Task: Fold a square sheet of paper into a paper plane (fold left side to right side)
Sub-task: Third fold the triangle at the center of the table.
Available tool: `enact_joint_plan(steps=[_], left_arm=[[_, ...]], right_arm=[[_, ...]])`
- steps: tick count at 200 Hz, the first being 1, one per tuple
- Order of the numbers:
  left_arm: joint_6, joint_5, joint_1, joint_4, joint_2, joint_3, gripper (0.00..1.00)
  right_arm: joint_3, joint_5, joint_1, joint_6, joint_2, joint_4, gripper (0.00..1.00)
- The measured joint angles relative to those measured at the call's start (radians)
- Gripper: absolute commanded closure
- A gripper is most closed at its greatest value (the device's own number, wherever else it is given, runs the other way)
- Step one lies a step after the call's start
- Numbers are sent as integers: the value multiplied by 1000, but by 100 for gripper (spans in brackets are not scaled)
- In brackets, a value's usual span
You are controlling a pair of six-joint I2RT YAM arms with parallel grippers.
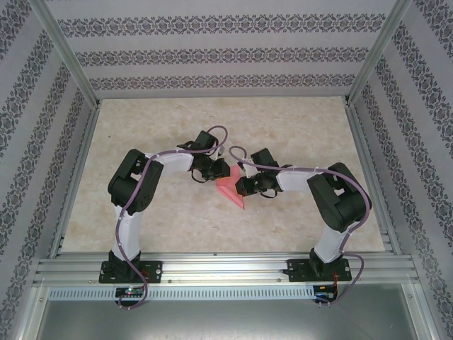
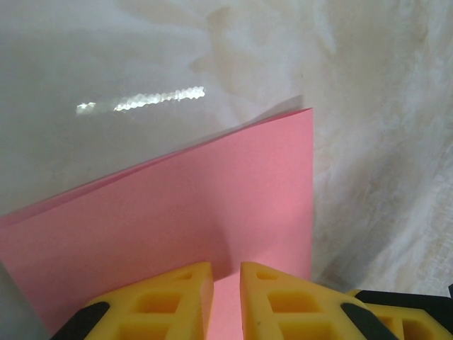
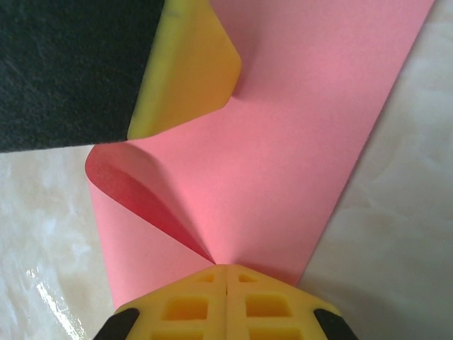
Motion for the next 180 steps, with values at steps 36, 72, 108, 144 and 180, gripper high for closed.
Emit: enact_joint_plan(steps=[36, 72, 108, 144, 180], left_arm=[[5, 0, 0, -5, -1, 4, 75], [19, -15, -12, -47, -3, 31, 70], [30, -43, -14, -130, -13, 62, 69], [30, -58, -11, -173, -52, 67, 68], [25, -56, -11, -165, -137, 24, 71]], right_arm=[[2, -2, 0, 0, 0, -5, 100], [2, -9, 0, 0, 1, -5, 100], [2, -11, 0, 0, 2, -5, 100], [2, -12, 0, 0, 2, -5, 100], [2, -14, 0, 0, 2, -5, 100]])
